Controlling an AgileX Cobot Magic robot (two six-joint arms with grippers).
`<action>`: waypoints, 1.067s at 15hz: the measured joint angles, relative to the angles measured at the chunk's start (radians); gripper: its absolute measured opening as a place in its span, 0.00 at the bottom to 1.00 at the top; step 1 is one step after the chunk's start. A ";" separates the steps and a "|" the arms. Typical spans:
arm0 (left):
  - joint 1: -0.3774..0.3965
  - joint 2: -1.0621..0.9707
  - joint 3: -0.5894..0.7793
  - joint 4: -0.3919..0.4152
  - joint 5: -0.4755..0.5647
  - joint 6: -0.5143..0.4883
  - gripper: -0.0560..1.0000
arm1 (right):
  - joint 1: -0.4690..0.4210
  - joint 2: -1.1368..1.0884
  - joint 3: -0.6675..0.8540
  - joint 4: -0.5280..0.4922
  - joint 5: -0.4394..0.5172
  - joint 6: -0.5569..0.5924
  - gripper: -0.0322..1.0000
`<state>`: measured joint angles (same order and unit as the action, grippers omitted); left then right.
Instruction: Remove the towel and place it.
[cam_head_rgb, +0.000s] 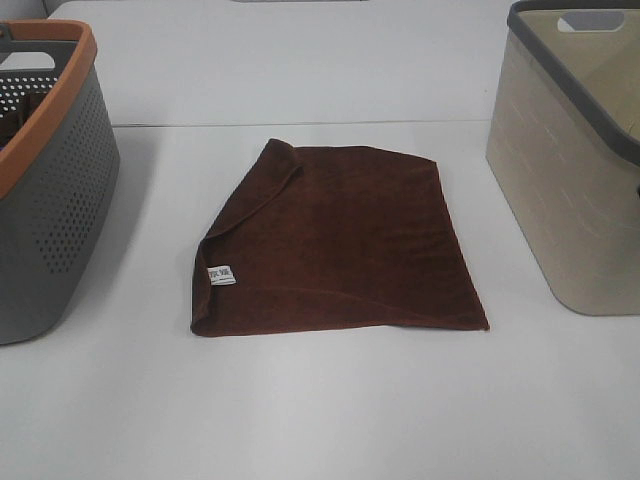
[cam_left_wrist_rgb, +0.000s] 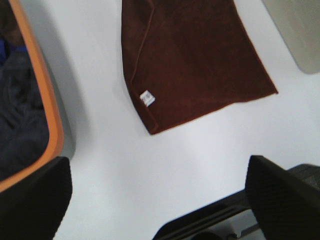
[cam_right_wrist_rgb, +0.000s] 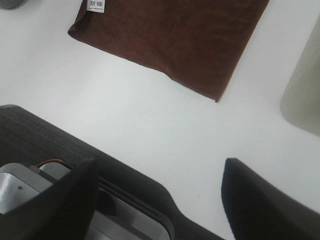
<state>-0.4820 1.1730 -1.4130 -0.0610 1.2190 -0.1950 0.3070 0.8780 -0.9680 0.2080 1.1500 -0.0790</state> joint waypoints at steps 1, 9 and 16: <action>0.000 -0.151 0.167 0.005 0.001 -0.035 0.89 | 0.000 -0.109 0.089 -0.002 0.001 0.000 0.68; 0.000 -0.982 0.796 0.067 0.005 -0.065 0.89 | 0.000 -0.651 0.437 -0.035 -0.029 -0.037 0.68; 0.000 -1.179 0.888 -0.015 -0.109 0.264 0.89 | 0.000 -0.778 0.461 -0.068 -0.078 -0.086 0.68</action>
<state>-0.4820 -0.0060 -0.5250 -0.0760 1.1100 0.0690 0.3070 0.1000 -0.5070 0.1400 1.0720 -0.1650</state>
